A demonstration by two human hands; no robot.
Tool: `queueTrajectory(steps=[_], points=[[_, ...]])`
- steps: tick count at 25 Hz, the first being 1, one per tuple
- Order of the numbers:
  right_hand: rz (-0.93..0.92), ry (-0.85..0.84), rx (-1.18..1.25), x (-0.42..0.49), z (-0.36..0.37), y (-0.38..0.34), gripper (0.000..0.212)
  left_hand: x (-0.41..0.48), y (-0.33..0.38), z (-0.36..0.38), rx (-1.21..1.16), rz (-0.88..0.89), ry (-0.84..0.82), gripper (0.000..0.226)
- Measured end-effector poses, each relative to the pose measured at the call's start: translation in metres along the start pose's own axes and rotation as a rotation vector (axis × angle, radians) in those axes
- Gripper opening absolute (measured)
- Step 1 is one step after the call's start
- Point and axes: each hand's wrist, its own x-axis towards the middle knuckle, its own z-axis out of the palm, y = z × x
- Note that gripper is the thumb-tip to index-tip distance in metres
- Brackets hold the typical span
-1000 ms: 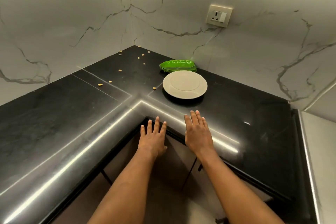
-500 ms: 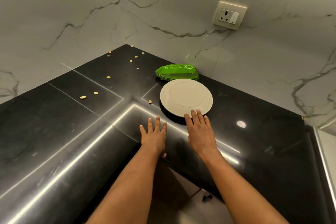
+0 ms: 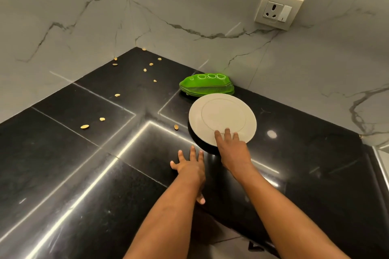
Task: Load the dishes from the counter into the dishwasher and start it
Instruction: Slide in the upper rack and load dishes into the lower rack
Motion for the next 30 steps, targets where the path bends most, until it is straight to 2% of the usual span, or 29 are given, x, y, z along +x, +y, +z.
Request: queueTrajectory(steps=[5, 8, 13, 16, 19, 21, 24, 28, 30], points=[[-0.022, 0.029, -0.146, 0.007, -0.012, 0.002, 0.067, 0.0, 0.001, -0.001, 0.04, 0.012, -0.017, 0.144], [0.052, 0.132, -0.22, 0.012, -0.025, 0.007, 0.06, 0.001, 0.001, -0.002, 0.064, 0.008, -0.02, 0.146], [0.243, 0.339, -0.126, 0.018, -0.052, 0.037, 0.027, -0.002, -0.003, 0.0, 0.1, 0.022, -0.004, 0.148], [0.386, 0.392, 0.114, 0.007, -0.067, 0.06, 0.016, -0.002, -0.002, 0.001, 0.105, 0.03, 0.004, 0.149], [0.567, 0.559, 0.424, -0.009, -0.07, 0.071, 0.017, 0.001, -0.002, 0.001, 0.125, 0.027, 0.012, 0.15], [0.763, 0.683, 0.695, -0.017, -0.073, 0.07, 0.019, 0.0, -0.004, 0.002, 0.141, 0.038, 0.022, 0.15], [1.018, 0.723, 1.159, -0.03, -0.07, 0.073, 0.023, -0.006, -0.008, 0.003, 0.117, 0.069, 0.067, 0.148], [1.039, 0.723, 1.717, -0.058, -0.042, 0.069, 0.018, -0.02, -0.018, 0.01, 0.126, 0.166, 0.238, 0.144], [1.047, 0.709, 1.874, -0.081, -0.032, 0.067, 0.023, -0.03, -0.02, 0.019, 0.128, 0.191, 0.335, 0.136]])
